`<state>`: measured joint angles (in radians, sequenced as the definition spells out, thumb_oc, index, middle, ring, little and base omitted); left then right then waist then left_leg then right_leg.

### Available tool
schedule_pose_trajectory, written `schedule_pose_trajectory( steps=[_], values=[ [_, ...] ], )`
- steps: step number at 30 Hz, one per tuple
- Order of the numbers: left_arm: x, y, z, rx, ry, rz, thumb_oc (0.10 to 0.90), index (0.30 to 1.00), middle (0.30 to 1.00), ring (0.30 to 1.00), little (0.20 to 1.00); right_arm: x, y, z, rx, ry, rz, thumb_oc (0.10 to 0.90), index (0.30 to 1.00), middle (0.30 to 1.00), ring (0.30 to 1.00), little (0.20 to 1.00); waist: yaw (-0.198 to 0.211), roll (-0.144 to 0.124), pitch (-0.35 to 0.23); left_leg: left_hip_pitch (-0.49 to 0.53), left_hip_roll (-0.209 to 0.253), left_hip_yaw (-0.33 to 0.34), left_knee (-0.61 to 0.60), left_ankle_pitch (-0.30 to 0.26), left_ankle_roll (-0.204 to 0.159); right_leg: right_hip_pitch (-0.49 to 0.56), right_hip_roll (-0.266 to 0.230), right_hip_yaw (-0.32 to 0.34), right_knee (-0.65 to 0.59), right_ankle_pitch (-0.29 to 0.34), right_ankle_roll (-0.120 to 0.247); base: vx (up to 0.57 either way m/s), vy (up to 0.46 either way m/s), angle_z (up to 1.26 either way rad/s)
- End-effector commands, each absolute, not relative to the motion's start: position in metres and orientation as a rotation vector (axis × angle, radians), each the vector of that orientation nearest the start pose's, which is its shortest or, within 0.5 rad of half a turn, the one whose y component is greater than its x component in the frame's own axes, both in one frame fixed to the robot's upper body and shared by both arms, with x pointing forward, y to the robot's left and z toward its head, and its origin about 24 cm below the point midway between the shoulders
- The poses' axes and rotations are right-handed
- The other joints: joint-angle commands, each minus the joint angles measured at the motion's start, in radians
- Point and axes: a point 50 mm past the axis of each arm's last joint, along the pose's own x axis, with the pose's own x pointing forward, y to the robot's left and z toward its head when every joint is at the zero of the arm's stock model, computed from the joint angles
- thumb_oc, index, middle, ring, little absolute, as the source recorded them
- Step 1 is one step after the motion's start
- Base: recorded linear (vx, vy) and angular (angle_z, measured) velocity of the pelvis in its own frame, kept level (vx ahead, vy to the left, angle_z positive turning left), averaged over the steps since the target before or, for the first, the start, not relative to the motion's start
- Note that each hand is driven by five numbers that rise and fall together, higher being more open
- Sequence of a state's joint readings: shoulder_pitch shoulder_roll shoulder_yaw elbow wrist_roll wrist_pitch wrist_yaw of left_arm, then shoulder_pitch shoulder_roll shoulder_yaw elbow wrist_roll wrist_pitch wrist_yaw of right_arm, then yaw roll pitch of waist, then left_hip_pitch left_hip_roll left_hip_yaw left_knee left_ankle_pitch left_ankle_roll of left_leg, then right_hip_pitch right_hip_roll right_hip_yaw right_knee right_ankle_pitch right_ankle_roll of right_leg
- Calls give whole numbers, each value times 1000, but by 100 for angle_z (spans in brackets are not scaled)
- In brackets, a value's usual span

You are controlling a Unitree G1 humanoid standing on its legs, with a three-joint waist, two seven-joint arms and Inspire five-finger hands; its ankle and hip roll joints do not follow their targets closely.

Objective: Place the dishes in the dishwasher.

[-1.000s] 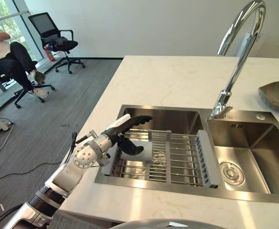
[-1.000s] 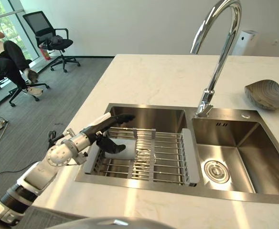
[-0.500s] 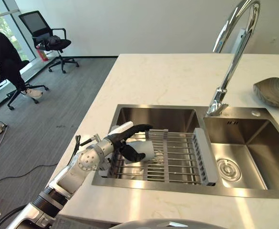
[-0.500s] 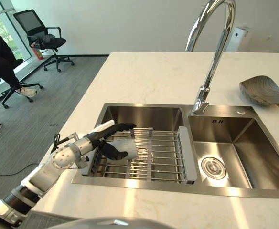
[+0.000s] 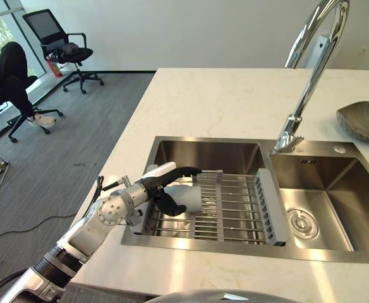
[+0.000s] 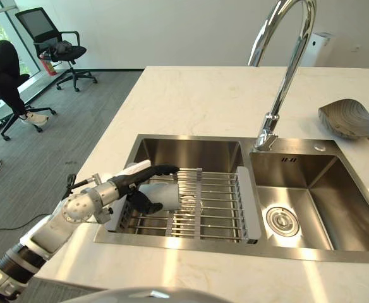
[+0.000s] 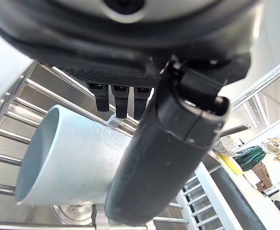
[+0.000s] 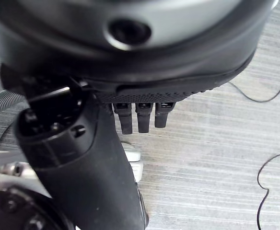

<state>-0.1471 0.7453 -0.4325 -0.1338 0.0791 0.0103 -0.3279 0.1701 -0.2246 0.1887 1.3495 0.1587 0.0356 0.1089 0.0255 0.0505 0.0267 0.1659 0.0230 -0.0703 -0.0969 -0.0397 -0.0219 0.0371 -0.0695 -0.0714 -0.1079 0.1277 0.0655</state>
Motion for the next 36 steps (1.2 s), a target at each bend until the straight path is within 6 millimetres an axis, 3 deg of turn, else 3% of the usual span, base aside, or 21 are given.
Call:
schedule_pose_trajectory(
  steps=[1, 7, 9, 11, 26, 27, 28, 36],
  values=[
    [269, 138, 135, 951, -296, -764, 800, 900, 900, 900, 900, 2, -233, -172, -83, 1527, -46, 800, 900, 900, 900, 900, 3, 21, -3, -51, -8, -12, 10, 37, -29, 33, -21, 11, 21, -48, 81, 0, 0, 0],
    [272, 139, 125, 996, -261, -765, 800, 900, 900, 900, 900, 6, -233, -172, -87, 1517, -39, 800, 900, 900, 900, 900, 1, 21, 1, -52, -7, -9, 10, 37, -30, 32, -23, 11, 21, -47, 82, 0, 0, 0],
    [278, 134, 119, 1051, -274, -748, 800, 900, 900, 900, 900, 8, -234, -172, -89, 1508, -43, 800, 900, 900, 900, 900, -2, 21, 4, -52, -8, -7, 10, 38, -29, 31, -24, 11, 21, -45, 82, 0, 0, 0],
    [283, 125, 97, 1115, -242, -762, 800, 900, 900, 900, 900, 11, -237, -171, -103, 1496, -50, 800, 900, 900, 900, 900, -9, 20, 7, -53, -8, -2, 10, 35, -28, 30, -24, 14, 21, -45, 82, 0, 0, 0],
    [306, 100, 59, 1415, -203, -788, 800, 900, 900, 900, 900, 25, -252, -167, -156, 1446, -107, 800, 900, 900, 900, 900, -41, 27, 27, -57, -10, 26, 10, 29, -23, 10, -25, 36, 21, -42, 86, -1, 2, -3],
    [306, 99, 52, 1465, -192, -807, 682, 724, 724, 724, 724, 26, -254, -166, -164, 1444, -109, 800, 900, 900, 900, 900, -46, 29, 29, -58, -11, 31, 10, 27, -22, 8, -24, 41, 21, -42, 86, -15, 12, -18],
    [307, 101, 47, 1513, -192, -807, 400, 300, 300, 300, 300, 25, -255, -166, -171, 1442, -111, 800, 900, 900, 900, 900, -49, 31, 31, -58, -10, 35, 10, 26, -22, 8, -24, 45, 21, -44, 86, -17, 10, -24],
    [303, 98, 54, 1608, -375, -812, 400, 300, 300, 300, 300, 23, -256, -166, -182, 1429, -121, 800, 900, 900, 900, 900, -52, 29, 31, -55, -6, 39, 10, 27, -29, 12, -22, 43, 21, -45, 86, -4, 0, -4]
  ],
)
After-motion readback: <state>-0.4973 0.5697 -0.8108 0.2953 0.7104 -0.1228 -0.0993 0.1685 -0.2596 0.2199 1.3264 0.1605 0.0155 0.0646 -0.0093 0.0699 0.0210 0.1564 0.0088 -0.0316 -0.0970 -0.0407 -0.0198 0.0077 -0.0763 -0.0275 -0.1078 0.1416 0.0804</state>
